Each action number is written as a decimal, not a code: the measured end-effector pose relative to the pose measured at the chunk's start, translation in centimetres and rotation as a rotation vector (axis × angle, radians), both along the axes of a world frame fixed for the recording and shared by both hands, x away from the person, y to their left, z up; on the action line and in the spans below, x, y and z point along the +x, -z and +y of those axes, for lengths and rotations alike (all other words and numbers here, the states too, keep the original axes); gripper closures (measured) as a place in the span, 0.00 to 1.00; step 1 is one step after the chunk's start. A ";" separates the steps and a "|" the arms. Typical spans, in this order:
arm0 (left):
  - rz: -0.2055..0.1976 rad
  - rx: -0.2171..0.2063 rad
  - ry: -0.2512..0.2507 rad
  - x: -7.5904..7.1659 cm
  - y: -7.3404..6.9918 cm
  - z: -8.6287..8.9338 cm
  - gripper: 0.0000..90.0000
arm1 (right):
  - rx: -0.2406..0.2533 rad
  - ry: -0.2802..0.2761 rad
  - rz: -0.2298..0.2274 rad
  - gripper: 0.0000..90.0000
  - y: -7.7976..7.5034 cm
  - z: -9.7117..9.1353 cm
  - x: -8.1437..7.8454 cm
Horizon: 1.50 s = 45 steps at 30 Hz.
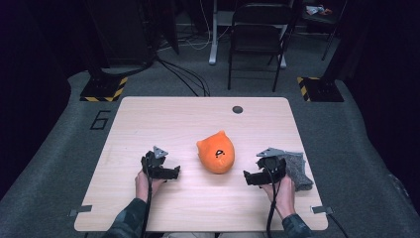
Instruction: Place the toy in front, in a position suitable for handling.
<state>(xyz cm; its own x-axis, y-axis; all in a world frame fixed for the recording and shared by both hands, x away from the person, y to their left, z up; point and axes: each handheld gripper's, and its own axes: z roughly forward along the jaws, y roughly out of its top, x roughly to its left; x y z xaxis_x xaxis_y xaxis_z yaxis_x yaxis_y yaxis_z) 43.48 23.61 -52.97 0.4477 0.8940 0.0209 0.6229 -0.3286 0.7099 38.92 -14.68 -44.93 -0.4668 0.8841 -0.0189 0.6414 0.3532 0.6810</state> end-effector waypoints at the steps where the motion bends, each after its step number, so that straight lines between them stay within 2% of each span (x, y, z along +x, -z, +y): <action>1: -0.001 0.000 -0.001 0.0 0.0 0.0 0.00 | 0.006 -0.010 -0.010 0.02 -0.3 0.2 0.1; 7: 0.003 -0.002 -0.006 -0.1 0.0 0.0 0.00 | 0.012 -0.044 -0.038 0.03 -1.7 2.6 1.1; 14: 0.006 0.005 0.006 -0.5 0.0 0.2 0.00 | 0.028 -0.092 -0.024 0.03 -2.3 6.0 2.6; 16: -0.006 -0.010 0.000 -0.7 0.1 0.2 0.00 | 0.031 -0.101 -0.029 0.04 -2.3 6.8 3.0; 20: 0.004 -0.011 0.019 -1.0 0.0 0.5 0.00 | 0.031 -0.120 -0.029 0.05 -2.6 8.0 3.5; 25: -0.008 -0.009 0.035 -1.6 0.1 0.8 0.00 | 0.000 -0.142 -0.058 0.11 -2.9 9.6 4.3; 27: 0.000 -0.005 0.058 -1.8 0.0 1.1 0.00 | -0.015 -0.156 -0.059 0.14 -2.8 10.3 4.7; 31: -0.007 -0.005 0.069 -2.4 0.1 1.6 0.00 | -0.016 -0.145 -0.042 0.15 -2.3 11.2 5.6; 33: 0.003 -0.008 0.078 -2.5 0.0 1.7 0.00 | -0.038 -0.137 -0.035 0.18 -1.8 11.4 6.2; 36: -0.001 -0.008 0.083 -2.6 0.1 1.9 0.00 | -0.032 -0.114 -0.024 0.25 -1.3 11.4 6.6; 43: -0.002 -0.002 0.088 -2.6 0.0 1.9 0.00 | -0.062 -0.129 -0.017 0.51 0.2 10.7 7.0; 45: -0.002 -0.003 0.087 -2.6 0.0 1.9 0.00 | -0.040 -0.123 0.015 0.56 0.4 10.4 6.9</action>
